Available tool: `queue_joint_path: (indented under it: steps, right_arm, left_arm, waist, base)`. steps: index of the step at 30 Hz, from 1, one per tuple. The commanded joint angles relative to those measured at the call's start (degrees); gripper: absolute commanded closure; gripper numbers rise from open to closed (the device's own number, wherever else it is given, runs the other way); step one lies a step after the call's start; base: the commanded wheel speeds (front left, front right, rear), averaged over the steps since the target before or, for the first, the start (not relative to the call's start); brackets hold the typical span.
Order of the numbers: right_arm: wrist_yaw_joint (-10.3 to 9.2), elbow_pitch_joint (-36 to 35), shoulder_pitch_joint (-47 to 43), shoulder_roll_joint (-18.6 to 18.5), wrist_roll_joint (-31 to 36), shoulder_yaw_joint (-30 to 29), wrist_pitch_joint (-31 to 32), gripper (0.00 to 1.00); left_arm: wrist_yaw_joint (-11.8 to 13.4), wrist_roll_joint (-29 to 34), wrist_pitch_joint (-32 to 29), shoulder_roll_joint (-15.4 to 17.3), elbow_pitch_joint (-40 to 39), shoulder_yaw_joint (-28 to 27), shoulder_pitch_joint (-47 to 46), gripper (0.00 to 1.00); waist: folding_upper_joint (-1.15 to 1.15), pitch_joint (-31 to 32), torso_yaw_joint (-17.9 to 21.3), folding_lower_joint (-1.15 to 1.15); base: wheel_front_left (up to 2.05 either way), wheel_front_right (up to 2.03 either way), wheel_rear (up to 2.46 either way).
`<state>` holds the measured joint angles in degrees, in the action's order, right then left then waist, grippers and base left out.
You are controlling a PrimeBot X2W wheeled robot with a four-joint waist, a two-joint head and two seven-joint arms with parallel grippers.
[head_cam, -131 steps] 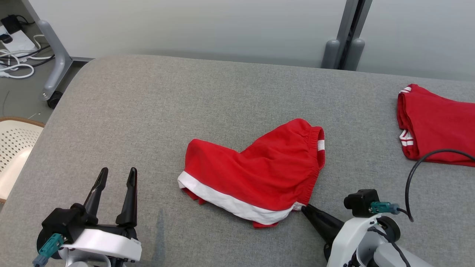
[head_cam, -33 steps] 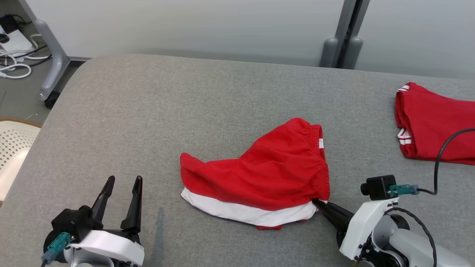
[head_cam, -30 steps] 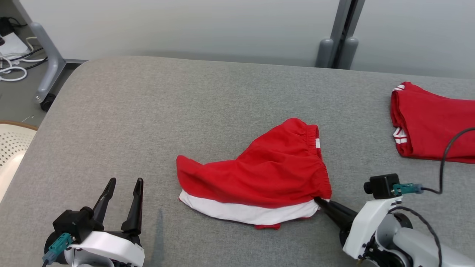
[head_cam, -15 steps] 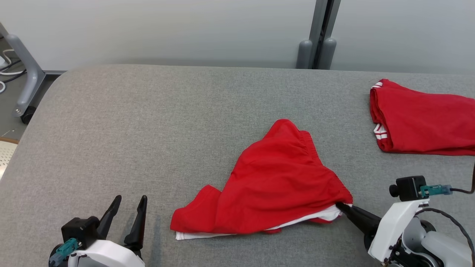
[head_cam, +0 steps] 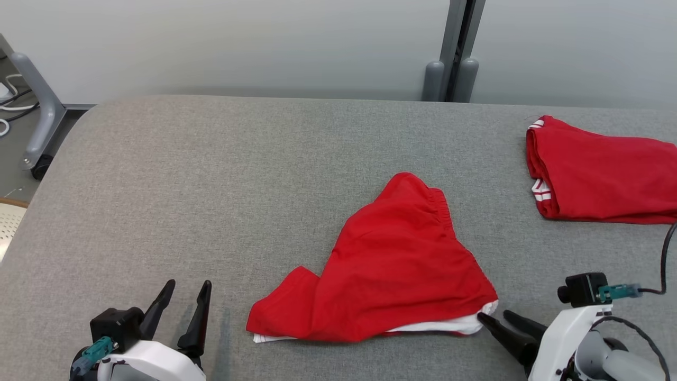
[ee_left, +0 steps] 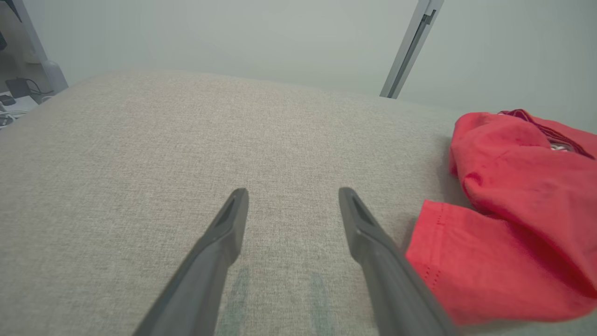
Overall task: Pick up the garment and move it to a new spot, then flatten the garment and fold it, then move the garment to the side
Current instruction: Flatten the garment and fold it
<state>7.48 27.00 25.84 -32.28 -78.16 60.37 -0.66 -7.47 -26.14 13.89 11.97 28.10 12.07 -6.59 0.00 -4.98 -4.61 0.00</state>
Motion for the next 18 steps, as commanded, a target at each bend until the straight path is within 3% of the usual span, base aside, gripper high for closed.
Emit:
queue_joint_path:
  steps: [1, 9, 18]
  right_arm:
    - [0.04, 0.47, -0.64, 0.56, 0.24, 0.03, -0.04, 0.0]
    - [0.04, -0.34, -2.18, -0.79, 0.27, -4.03, -5.43, 0.0]
    - [0.04, -4.76, -3.75, -5.82, 4.97, -10.46, -12.04, 0.0]
  left_arm:
    - [-0.04, -0.26, 0.14, 0.7, 0.07, -0.02, -1.18, 0.0]
    - [0.49, -0.59, 0.32, 1.53, -1.34, -0.46, -0.76, 0.0]
    - [1.34, -1.22, -0.11, 2.75, -3.53, -0.97, 1.52, 0.0]
  waist:
    - [0.0, 0.13, -0.18, 0.0]
    - [0.0, 0.54, -0.17, 0.0]
    - [0.0, 0.35, 2.08, 0.0]
  base:
    - [0.0, 0.0, 0.0]
    - [0.0, 0.0, 0.0]
    - [0.0, 0.0, 0.0]
